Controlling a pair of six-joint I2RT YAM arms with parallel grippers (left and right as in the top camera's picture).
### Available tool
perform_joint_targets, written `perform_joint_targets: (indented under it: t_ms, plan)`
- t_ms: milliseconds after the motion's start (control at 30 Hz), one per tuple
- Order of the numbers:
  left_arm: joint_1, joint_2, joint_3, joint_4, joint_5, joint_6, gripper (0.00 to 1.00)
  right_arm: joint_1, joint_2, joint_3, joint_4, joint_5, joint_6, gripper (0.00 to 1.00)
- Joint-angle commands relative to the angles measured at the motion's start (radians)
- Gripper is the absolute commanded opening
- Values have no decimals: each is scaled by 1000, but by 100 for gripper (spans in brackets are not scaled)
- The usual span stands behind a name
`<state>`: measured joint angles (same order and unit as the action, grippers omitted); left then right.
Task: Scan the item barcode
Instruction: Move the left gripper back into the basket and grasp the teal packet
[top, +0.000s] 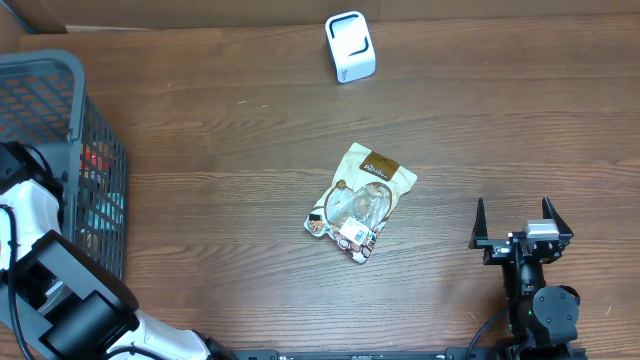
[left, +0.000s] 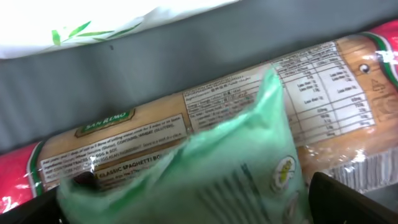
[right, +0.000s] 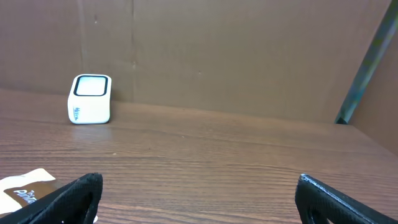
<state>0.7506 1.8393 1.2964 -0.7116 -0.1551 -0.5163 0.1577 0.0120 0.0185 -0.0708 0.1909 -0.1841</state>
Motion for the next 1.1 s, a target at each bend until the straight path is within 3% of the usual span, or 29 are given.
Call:
perform_joint_targets:
  t_ms: [0, 100, 167, 233, 333, 567, 800, 1067]
  plan:
    - [2, -11, -32, 22, -20, 23, 98, 4, -9, -10, 6, 10, -1, 100]
    - [2, -11, -32, 30, -21, 24, 74, 4, -9, -10, 6, 10, 0, 100]
    - [2, -11, -32, 32, -22, 27, 43, 4, -9, -10, 6, 10, -1, 100]
    - [2, -11, -30, 32, -32, 46, 21, 4, -9, -10, 6, 10, -1, 100]
    - [2, -11, -18, 29, -47, 58, 4, 4, -9, -10, 6, 10, 0, 100]
    - [2, -37, 74, -43, -46, 76, 4, 4, -9, -10, 6, 10, 0, 100]
    - [2, -118, 389, -196, -10, 128, 4, 4, -9, -10, 6, 10, -1, 100]
    - [-6, -291, 644, -299, 353, 172, 4, 4, -9, -10, 6, 10, -1, 100]
